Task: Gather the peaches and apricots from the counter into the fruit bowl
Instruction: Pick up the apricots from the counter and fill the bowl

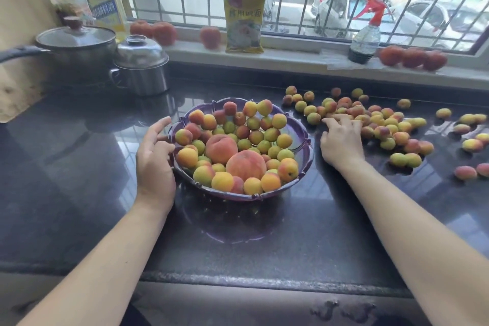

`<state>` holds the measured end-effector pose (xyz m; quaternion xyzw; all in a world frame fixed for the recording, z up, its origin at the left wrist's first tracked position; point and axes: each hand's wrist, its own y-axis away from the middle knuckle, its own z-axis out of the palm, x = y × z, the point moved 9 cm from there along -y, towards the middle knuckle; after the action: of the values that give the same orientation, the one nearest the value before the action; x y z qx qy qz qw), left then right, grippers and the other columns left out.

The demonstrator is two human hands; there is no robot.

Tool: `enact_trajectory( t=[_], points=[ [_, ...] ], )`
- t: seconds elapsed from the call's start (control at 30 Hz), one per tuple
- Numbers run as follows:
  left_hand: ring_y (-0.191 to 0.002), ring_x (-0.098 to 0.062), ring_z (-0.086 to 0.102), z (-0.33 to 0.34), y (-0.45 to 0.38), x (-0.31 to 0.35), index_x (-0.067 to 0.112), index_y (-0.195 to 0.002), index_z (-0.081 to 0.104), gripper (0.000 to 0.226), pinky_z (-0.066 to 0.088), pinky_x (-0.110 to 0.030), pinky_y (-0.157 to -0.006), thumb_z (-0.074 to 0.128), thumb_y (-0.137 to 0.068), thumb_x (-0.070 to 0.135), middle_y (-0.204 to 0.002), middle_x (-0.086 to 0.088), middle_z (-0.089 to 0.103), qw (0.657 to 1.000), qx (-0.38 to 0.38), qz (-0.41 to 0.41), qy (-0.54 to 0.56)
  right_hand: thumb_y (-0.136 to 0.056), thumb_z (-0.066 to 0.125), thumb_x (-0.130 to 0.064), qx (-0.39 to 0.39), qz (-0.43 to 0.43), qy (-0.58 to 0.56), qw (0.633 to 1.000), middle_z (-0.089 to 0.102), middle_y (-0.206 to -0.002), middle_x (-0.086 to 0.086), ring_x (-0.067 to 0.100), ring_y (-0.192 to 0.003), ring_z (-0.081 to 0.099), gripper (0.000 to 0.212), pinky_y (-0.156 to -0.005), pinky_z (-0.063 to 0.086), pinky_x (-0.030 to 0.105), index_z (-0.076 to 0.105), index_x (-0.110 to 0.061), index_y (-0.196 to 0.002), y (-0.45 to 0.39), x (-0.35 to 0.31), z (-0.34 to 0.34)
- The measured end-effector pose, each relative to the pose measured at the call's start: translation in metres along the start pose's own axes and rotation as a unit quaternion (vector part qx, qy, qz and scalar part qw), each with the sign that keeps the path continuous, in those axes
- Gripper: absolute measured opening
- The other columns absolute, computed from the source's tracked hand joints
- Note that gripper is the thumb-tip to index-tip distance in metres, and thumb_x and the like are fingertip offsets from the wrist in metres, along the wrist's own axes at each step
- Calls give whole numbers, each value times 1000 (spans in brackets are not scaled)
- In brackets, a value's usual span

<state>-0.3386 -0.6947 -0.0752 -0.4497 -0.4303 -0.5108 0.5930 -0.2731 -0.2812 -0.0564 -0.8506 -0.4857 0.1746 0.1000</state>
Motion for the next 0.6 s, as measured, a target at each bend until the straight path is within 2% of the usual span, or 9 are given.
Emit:
enact_trajectory(
  t=[0.13,0.23,0.33,0.4,0.43,0.53,0.6],
  points=[
    [-95,-18,69,-1,-1,-1,27,-122,71,48,56,-35,-83,49,-80,24,-100,-3,73,1000,8,-6,4,-100,48,-20,18,40,2,999,52,-134,22,40,-124,43,37,-103,42,48,57,-13,-135,-4,6,-6],
    [-79,-19,64,-8,-2,-2,24,-118,75,45,53,-33,-69,50,-80,20,-87,-7,68,999,31,-2,7,-100,56,-19,27,60,-28,997,58,-123,21,37,-113,55,26,-94,50,45,60,-10,-123,-4,2,-15],
    [-73,-23,57,-14,-1,-1,28,-102,76,35,45,-36,-65,52,-78,20,-77,-6,63,999,52,9,2,-97,64,-31,61,62,-207,975,67,-109,9,27,-98,64,27,-78,54,32,63,-12,-115,0,-9,-47],
    [-71,-17,59,-8,0,1,29,-99,74,30,47,-33,-65,53,-79,21,-76,1,66,999,39,18,-6,-97,64,-35,42,10,-333,942,67,-101,-1,13,-90,64,28,-69,51,20,63,-15,-115,8,-39,-75],
    [-73,-15,61,-5,0,2,29,-99,73,29,49,-32,-66,53,-80,22,-78,4,68,999,30,22,-12,-97,64,-36,10,-35,-348,937,67,-98,-5,8,-88,64,27,-69,51,19,63,-16,-115,12,-60,-83],
    [-77,-10,65,-3,2,3,27,-105,71,30,52,-28,-69,53,-81,24,-84,9,71,1000,20,15,-10,-96,65,-35,-72,-136,-260,953,68,-97,-7,9,-90,64,25,-78,57,30,66,-19,-114,20,-105,-79],
    [-80,-11,67,-4,2,1,27,-108,70,31,52,-28,-71,55,-81,25,-92,2,71,1000,17,4,-7,-96,63,-30,-49,-125,-228,964,68,-97,-7,13,-92,64,21,-85,57,40,69,-18,-112,15,-105,-79]
  ],
)
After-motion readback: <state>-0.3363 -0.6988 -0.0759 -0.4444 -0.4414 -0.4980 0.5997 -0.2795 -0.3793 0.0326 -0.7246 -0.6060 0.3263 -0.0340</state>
